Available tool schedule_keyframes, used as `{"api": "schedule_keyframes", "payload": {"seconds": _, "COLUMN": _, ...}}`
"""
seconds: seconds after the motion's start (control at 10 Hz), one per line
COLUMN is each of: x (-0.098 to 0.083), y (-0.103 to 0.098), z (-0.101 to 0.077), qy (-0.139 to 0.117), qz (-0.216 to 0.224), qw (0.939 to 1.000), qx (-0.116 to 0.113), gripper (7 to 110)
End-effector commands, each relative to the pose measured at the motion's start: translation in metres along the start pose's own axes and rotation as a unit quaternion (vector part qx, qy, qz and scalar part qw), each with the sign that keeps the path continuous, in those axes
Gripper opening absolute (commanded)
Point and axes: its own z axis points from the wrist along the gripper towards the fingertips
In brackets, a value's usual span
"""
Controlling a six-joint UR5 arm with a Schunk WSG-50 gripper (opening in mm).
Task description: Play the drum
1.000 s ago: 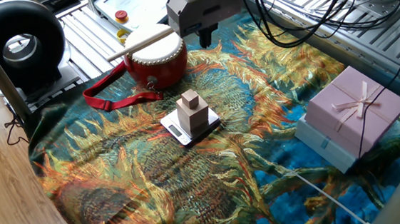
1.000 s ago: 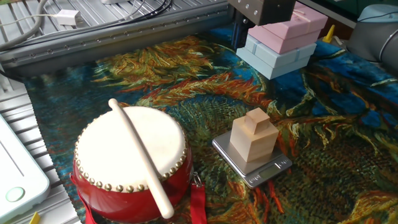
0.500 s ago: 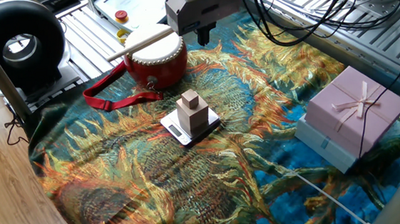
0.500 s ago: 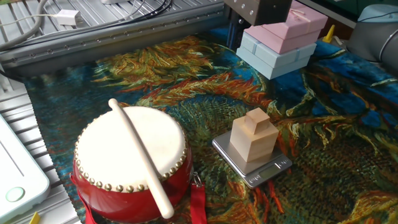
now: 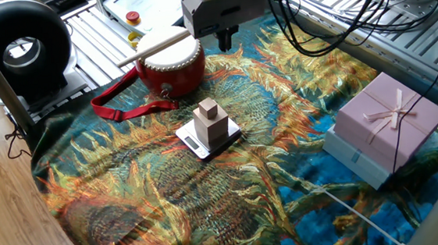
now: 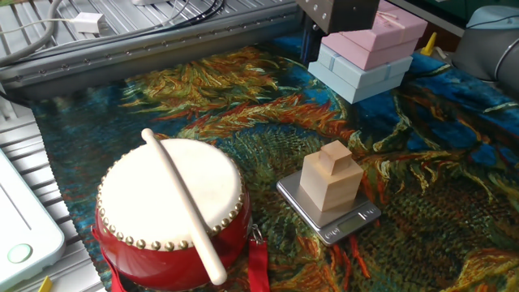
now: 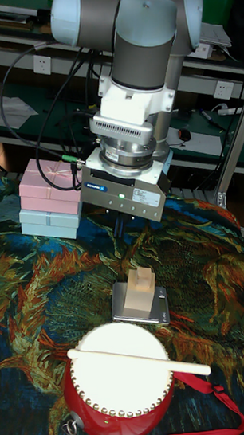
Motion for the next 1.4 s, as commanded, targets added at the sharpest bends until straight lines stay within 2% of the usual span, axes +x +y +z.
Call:
{"api": "schedule_keyframes", "payload": {"seconds": 0.0, "x": 0.011, "y": -0.003, "z": -0.002, "qy": 0.022, "qz": 0.009, "qw": 0.9997, "qx": 0.005, "gripper": 7}}
{"api": "schedule_keyframes", "payload": {"seconds": 0.2, "x": 0.011, "y": -0.001, "z": -0.001, "qy": 0.022, "qz": 0.006, "qw": 0.9997, "qx": 0.002, "gripper": 7}}
{"api": "schedule_keyframes", "payload": {"seconds": 0.3, "x": 0.009, "y": 0.004, "z": -0.001, "qy": 0.019, "qz": 0.005, "qw": 0.9998, "qx": -0.009, "gripper": 7}}
{"api": "schedule_keyframes", "payload": {"seconds": 0.5, "x": -0.005, "y": 0.008, "z": -0.002, "qy": 0.002, "qz": -0.014, "qw": 0.9997, "qx": -0.022, "gripper": 7}}
{"api": "schedule_keyframes", "payload": {"seconds": 0.7, "x": -0.024, "y": 0.004, "z": -0.009, "qy": -0.003, "qz": -0.032, "qw": 0.9994, "qx": -0.01, "gripper": 7}}
{"api": "schedule_keyframes", "payload": {"seconds": 0.9, "x": -0.039, "y": -0.001, "z": -0.016, "qy": -0.01, "qz": -0.049, "qw": 0.9987, "qx": 0.013, "gripper": 7}}
{"api": "schedule_keyframes", "payload": {"seconds": 1.3, "x": -0.061, "y": 0.012, "z": -0.024, "qy": -0.007, "qz": -0.071, "qw": 0.9974, "qx": 0.011, "gripper": 7}}
